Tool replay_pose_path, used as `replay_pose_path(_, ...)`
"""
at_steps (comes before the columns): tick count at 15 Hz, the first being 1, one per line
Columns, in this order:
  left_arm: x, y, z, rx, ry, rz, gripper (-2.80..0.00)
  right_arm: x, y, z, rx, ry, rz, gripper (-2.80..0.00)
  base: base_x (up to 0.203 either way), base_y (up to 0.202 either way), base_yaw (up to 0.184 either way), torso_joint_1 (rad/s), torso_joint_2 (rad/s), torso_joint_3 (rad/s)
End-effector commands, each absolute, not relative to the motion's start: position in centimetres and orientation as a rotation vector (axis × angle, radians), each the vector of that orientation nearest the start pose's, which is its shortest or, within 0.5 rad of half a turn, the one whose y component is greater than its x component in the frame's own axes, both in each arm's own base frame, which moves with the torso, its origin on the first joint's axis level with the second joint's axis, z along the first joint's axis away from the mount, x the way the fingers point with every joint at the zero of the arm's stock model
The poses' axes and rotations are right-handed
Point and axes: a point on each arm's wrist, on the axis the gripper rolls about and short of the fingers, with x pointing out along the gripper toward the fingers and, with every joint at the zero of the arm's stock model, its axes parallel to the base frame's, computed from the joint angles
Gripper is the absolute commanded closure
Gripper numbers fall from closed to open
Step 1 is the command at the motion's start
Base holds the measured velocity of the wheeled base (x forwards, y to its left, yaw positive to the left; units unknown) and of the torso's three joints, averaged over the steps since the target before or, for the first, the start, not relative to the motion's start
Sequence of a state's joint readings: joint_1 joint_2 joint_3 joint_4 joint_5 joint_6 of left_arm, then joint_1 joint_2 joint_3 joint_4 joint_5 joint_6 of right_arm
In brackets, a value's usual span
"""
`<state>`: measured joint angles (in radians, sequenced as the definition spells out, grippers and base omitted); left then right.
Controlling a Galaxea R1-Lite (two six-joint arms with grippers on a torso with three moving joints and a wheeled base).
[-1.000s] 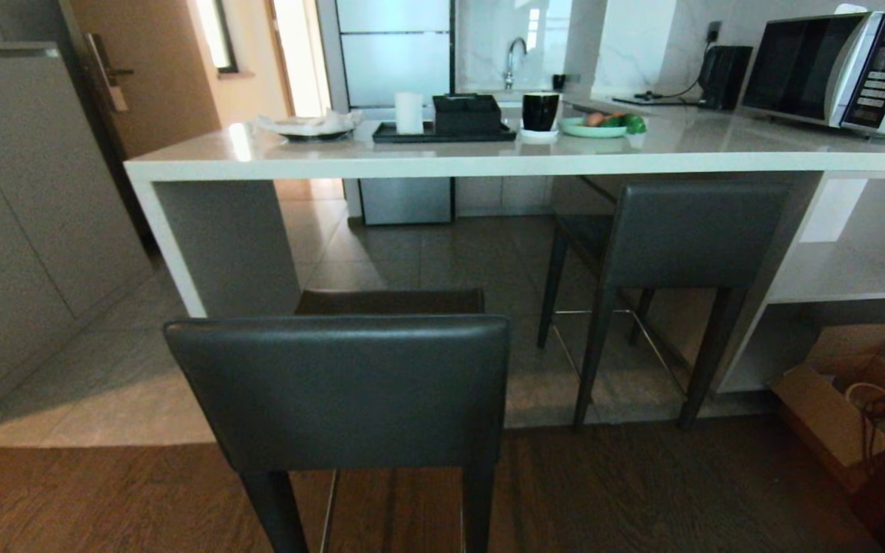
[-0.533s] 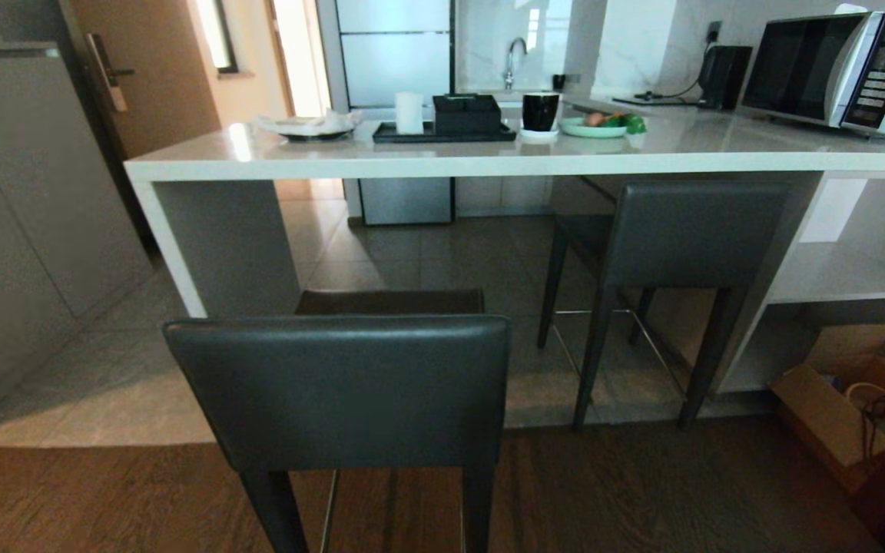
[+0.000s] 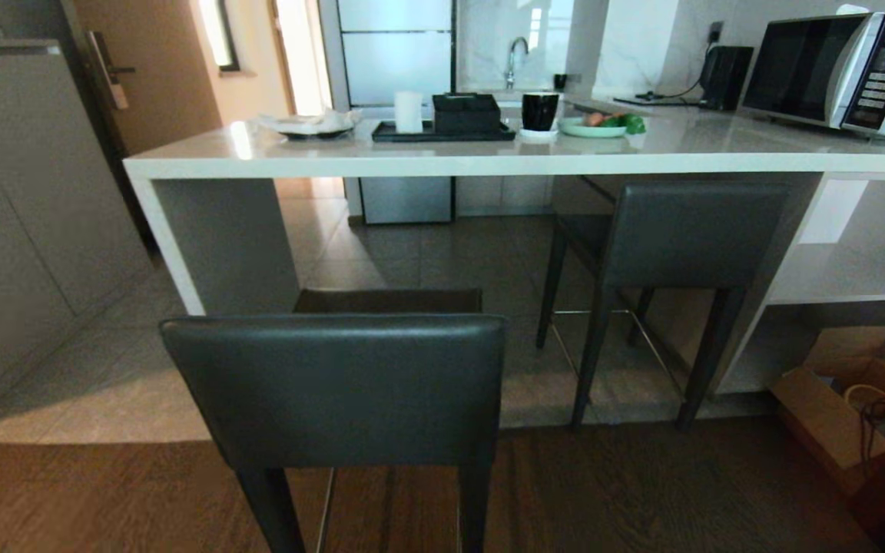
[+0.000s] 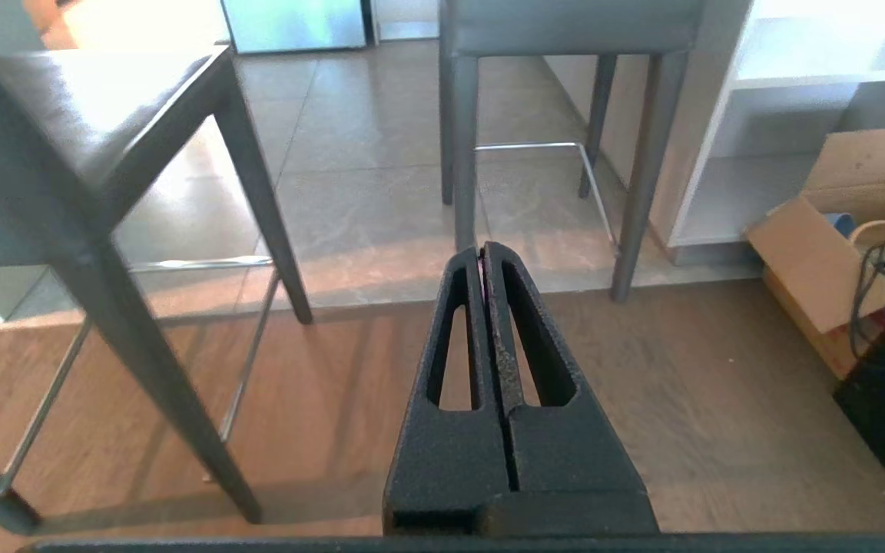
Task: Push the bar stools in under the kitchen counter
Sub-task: Pull the gray chair out from under the dining table
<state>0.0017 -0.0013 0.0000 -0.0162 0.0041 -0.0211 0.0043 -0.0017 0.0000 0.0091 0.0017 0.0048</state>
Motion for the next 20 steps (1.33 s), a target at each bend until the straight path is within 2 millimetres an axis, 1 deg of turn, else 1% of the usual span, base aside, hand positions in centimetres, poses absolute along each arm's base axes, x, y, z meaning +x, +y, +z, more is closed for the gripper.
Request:
replay_pose_path(1,-2.28,0.01,7.72,-0.021,-0.017,0.006,0.0,-2.27,-0.01,7.41,0.005,0.011,0.006,0.0,0.001,-0.181,-0.002,0.001,0.0,0.002)
replay_pose_path(20,-2.28,0.0,7.71,-0.021,-0.015,0.006,0.0,-2.27,-0.01,7.41,0.005,0.011,0.007,0.0,0.0,-0.196,0.001,0.004,0.0,0.002)
